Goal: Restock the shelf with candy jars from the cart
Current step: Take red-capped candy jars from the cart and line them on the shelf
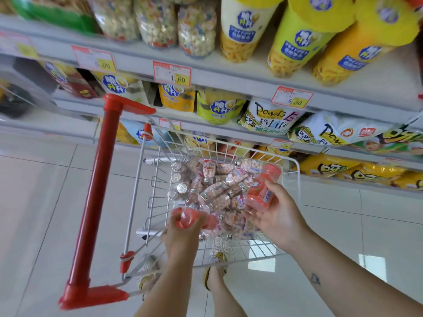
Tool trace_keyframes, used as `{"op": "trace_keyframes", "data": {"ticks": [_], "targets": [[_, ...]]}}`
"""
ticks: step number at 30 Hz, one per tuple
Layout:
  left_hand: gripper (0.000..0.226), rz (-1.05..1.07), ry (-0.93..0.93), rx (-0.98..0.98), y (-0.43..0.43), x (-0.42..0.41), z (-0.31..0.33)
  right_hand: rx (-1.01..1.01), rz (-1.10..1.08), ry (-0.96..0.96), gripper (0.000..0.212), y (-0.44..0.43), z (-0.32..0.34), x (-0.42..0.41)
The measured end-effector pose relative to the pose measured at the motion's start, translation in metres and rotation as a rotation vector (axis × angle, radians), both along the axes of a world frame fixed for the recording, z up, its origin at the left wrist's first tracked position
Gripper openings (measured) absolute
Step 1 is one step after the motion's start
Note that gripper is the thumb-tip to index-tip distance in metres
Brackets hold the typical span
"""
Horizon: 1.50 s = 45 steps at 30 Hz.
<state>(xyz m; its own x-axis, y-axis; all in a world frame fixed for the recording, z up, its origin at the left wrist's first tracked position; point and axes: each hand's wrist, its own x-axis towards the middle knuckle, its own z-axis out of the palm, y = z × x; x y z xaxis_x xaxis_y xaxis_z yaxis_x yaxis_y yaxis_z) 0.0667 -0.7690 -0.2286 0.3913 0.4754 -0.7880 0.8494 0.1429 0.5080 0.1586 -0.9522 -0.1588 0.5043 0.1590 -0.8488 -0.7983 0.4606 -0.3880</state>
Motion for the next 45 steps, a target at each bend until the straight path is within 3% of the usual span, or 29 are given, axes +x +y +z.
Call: {"op": "trace_keyframes", "data": {"ticks": [6, 11, 14, 17, 19, 22, 26, 29, 32, 36, 39, 45], "targets": [[0.063, 0.074, -0.236, -0.087, -0.006, 0.007, 0.130, 0.167, 0.029, -0.057, 0.041, 0.024, 0.100, 0.001], [0.041, 0.072, -0.458, -0.102, 0.017, 0.017, 0.241, 0.271, 0.047, -0.178, 0.037, 0.023, 0.193, 0.006], [0.063, 0.085, -0.551, -0.124, 0.035, 0.020, 0.294, 0.286, 0.076, -0.274, 0.048, 0.026, 0.239, 0.008], [0.088, 0.118, -0.645, -0.197, 0.047, 0.029, 0.334, 0.259, 0.079, -0.387, 0.082, 0.042, 0.275, 0.008], [0.074, 0.116, -0.691, -0.259, 0.056, 0.037, 0.354, 0.204, 0.087, -0.466, 0.092, 0.056, 0.293, 0.009], [0.041, 0.102, -0.696, -0.372, 0.077, 0.050, 0.377, 0.140, 0.103, -0.632, 0.082, 0.079, 0.311, 0.016], [0.062, 0.040, -0.704, -0.466, 0.125, 0.062, 0.406, -0.074, 0.082, -0.775, 0.056, 0.117, 0.331, 0.034], [0.065, 0.011, -0.743, -0.494, 0.172, 0.070, 0.424, -0.333, 0.107, -0.877, 0.072, 0.153, 0.349, 0.054], [0.073, -0.038, -0.763, -0.490, 0.217, 0.089, 0.439, -0.504, 0.066, -0.944, 0.047, 0.189, 0.372, 0.081], [0.035, -0.056, -0.773, -0.530, 0.251, 0.117, 0.454, -0.935, 0.106, -1.084, 0.028, 0.218, 0.393, 0.135], [0.041, -0.074, -0.770, -0.532, 0.264, 0.133, 0.465, -1.118, 0.116, -1.124, 0.031, 0.220, 0.392, 0.176], [0.055, -0.071, -0.789, -0.552, 0.271, 0.153, 0.474, -1.352, 0.188, -0.963, 0.048, 0.211, 0.369, 0.233]]}}
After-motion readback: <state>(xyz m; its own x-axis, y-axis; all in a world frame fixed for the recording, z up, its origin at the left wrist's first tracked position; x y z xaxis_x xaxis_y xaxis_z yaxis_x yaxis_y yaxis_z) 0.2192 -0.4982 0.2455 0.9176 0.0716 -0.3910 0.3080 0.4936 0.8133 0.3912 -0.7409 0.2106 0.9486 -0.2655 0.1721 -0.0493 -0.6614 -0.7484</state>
